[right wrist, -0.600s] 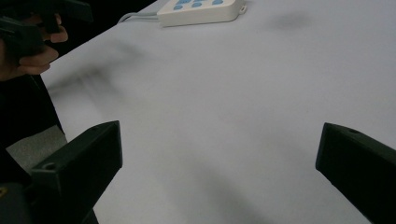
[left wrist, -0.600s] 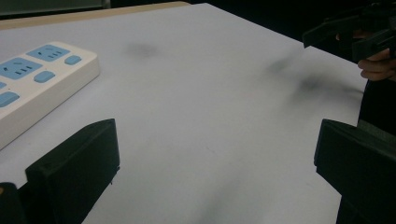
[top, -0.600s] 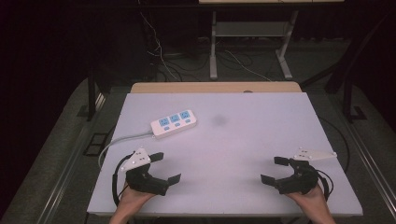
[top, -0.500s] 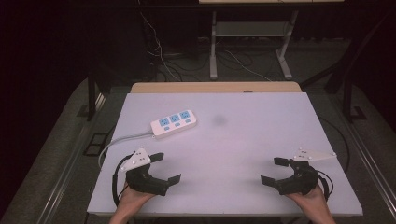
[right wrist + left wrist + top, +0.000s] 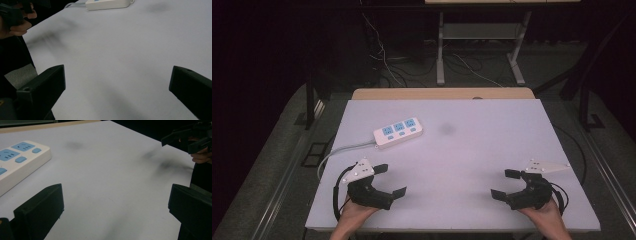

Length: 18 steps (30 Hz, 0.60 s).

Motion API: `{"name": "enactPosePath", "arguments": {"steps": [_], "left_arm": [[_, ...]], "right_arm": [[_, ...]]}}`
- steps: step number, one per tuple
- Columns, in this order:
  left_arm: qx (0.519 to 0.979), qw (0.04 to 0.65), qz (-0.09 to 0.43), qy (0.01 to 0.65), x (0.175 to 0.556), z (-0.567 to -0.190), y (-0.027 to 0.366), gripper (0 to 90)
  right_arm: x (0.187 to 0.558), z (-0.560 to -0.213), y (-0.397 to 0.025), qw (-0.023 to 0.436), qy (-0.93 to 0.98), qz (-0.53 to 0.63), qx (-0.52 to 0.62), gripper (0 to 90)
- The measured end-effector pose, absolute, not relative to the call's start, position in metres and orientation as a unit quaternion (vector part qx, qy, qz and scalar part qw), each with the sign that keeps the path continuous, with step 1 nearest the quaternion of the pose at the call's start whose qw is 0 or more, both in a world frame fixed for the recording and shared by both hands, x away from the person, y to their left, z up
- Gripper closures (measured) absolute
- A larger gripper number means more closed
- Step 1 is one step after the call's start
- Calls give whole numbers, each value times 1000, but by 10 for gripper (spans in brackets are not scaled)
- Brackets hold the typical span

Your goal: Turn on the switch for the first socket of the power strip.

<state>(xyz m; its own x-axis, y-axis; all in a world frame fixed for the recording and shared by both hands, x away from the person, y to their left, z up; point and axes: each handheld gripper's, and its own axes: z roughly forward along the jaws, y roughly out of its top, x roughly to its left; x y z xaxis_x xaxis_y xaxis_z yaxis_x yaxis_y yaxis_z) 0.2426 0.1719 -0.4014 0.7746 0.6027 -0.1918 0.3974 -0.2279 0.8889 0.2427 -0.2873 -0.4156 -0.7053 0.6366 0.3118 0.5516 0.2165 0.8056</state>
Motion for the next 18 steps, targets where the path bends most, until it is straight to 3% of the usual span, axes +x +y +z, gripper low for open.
{"name": "enactPosePath", "arguments": {"steps": [18], "left_arm": [[798, 509, 79, 311, 245, -395, 163, 0]], "right_arm": [[243, -416, -292, 48, 778, 493, 388, 1]]}}
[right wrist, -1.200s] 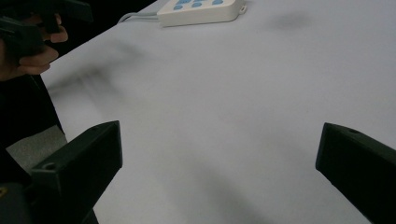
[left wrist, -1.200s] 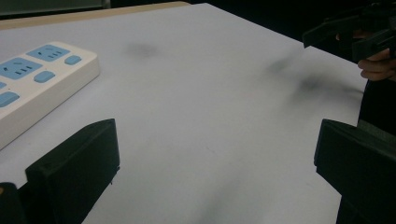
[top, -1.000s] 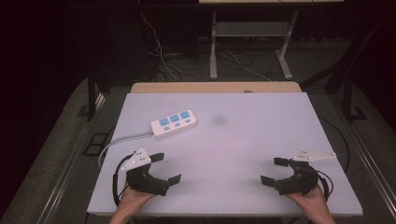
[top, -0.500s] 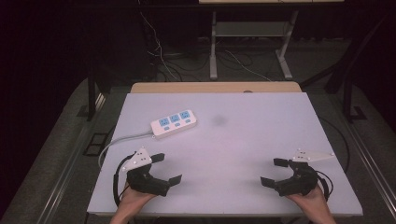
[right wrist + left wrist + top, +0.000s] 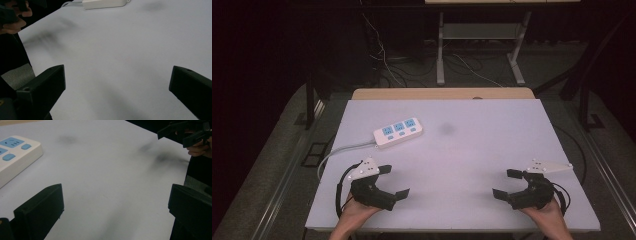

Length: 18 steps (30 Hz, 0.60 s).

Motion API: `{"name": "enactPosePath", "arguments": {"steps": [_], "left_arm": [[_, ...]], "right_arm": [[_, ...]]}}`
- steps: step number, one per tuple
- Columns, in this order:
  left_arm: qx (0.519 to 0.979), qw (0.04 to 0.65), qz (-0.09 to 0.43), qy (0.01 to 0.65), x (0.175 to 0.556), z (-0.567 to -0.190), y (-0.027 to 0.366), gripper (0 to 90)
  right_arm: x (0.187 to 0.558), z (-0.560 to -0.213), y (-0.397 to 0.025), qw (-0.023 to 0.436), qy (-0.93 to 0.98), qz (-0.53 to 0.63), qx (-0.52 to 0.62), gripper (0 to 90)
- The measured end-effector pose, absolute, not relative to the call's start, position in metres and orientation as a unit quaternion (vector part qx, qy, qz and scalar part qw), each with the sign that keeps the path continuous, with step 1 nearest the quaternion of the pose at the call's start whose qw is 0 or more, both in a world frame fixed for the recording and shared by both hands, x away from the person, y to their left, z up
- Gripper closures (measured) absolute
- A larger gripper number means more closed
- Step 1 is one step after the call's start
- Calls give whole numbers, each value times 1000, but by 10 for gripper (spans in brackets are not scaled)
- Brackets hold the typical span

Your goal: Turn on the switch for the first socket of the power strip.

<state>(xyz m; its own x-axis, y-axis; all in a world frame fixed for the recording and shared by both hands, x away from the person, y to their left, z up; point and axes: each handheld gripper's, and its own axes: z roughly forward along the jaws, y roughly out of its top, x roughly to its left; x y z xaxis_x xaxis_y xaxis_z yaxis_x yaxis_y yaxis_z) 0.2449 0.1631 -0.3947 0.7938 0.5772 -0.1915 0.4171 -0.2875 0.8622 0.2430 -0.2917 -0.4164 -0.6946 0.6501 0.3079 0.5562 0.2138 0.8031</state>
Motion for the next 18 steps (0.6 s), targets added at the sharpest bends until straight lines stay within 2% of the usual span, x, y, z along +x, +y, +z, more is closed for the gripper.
{"name": "enactPosePath", "arguments": {"steps": [18], "left_arm": [[809, 492, 73, 313, 257, -386, 165, 0]], "right_arm": [[243, -417, -292, 48, 778, 492, 387, 1]]}}
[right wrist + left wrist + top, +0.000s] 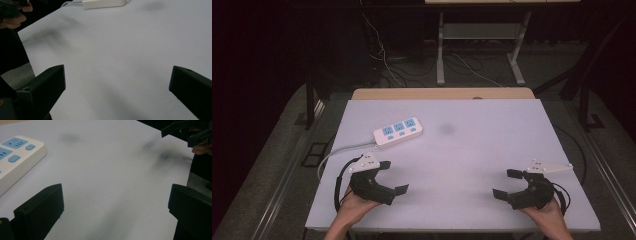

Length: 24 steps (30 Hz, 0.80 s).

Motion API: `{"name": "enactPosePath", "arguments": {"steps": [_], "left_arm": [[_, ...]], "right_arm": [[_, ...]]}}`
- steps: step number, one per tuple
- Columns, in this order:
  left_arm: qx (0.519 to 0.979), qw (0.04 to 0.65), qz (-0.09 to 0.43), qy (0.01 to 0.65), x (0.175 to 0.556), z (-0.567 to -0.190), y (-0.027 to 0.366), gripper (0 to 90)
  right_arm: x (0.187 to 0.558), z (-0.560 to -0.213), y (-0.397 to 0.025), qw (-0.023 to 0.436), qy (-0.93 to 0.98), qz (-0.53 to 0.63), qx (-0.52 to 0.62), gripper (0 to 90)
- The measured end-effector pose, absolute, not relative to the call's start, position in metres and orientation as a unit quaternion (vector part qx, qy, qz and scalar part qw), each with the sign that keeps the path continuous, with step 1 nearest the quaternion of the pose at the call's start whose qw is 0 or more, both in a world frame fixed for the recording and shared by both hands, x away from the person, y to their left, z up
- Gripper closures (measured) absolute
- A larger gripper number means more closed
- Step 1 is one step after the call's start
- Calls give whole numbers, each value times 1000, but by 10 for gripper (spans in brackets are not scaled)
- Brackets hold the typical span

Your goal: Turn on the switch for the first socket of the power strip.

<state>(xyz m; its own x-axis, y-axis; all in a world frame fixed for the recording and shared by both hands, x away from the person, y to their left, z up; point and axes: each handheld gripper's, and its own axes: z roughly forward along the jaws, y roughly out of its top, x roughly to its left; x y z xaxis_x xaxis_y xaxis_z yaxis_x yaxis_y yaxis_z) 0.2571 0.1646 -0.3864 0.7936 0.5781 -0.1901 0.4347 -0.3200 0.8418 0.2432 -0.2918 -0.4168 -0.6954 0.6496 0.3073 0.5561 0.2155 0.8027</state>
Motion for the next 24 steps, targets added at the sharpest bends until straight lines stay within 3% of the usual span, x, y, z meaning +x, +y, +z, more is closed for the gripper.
{"name": "enactPosePath", "arguments": {"steps": [24], "left_arm": [[817, 478, 71, 314, 284, -365, 167, 0]], "right_arm": [[244, -418, -290, 43, 782, 491, 382, 1]]}}
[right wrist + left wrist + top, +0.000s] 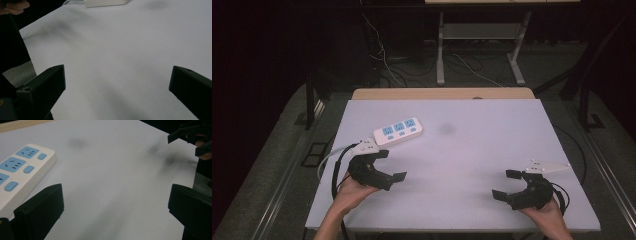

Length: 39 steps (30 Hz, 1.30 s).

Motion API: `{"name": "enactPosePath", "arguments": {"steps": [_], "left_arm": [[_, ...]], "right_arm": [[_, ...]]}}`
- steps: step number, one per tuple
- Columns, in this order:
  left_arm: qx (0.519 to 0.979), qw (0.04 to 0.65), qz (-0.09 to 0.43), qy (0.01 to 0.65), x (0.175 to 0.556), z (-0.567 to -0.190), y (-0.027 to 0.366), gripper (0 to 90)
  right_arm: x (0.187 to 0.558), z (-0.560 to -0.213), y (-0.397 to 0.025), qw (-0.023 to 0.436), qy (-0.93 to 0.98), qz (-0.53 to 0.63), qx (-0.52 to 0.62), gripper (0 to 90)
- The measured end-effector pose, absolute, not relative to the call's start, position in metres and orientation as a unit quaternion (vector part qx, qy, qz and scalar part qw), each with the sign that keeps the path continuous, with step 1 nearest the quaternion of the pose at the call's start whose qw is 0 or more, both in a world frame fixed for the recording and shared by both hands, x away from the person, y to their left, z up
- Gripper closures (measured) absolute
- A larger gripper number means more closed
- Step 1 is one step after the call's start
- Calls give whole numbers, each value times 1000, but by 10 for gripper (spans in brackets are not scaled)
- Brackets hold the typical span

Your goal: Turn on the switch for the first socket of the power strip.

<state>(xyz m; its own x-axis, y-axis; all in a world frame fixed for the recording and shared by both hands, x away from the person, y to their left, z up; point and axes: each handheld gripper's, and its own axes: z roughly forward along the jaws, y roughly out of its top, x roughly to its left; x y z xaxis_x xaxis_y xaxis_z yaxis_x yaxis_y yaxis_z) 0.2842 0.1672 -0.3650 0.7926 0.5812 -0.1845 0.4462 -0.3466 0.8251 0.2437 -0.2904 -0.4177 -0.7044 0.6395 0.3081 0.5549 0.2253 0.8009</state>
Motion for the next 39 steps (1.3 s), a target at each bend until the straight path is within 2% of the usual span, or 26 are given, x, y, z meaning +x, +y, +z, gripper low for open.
{"name": "enactPosePath", "arguments": {"steps": [39], "left_arm": [[847, 421, 91, 311, 323, -334, 171, 0]], "right_arm": [[243, -418, -292, 51, 780, 491, 385, 1]]}}
